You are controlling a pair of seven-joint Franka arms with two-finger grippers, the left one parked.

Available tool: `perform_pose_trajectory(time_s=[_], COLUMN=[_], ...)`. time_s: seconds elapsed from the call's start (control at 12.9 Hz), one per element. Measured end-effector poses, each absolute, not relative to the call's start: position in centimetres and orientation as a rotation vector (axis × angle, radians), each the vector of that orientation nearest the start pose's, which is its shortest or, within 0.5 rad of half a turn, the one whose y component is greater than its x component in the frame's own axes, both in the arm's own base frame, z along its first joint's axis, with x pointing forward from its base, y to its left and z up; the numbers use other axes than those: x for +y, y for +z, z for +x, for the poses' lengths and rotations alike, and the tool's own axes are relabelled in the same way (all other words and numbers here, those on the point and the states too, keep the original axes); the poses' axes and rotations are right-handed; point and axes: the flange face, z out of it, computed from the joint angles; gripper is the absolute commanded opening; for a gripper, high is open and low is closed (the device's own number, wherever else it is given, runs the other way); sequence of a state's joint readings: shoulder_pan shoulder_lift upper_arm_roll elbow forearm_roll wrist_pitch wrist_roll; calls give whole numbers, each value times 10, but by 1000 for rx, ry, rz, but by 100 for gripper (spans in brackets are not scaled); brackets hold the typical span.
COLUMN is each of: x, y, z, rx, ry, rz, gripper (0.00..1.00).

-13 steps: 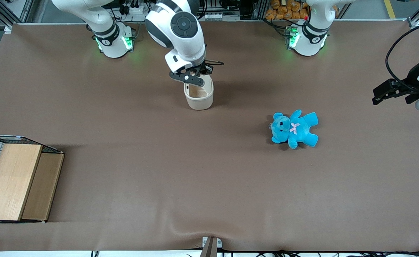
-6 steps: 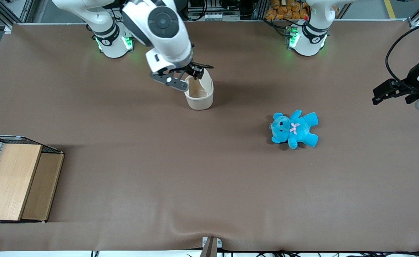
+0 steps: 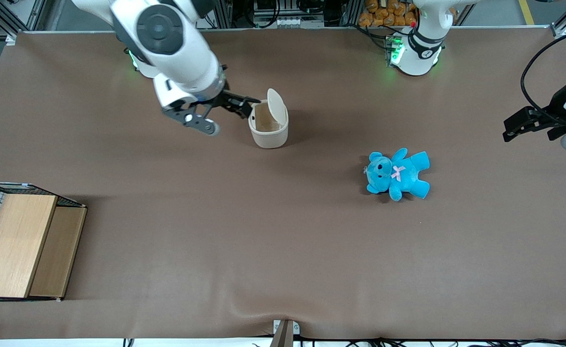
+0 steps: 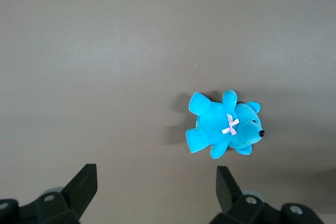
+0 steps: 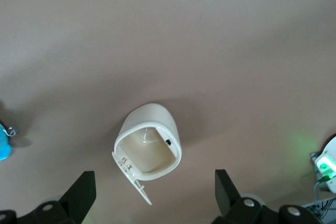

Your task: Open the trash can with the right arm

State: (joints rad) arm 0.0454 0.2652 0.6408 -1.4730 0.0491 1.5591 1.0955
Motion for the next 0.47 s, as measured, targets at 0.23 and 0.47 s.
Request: perform_pose_trajectory(time_s=[0.23, 0.47], x=[315, 266], y=[553, 570], z=[522, 546], rx=[545, 409], ry=[363, 310], rz=[-3052, -3088], gripper=[100, 100])
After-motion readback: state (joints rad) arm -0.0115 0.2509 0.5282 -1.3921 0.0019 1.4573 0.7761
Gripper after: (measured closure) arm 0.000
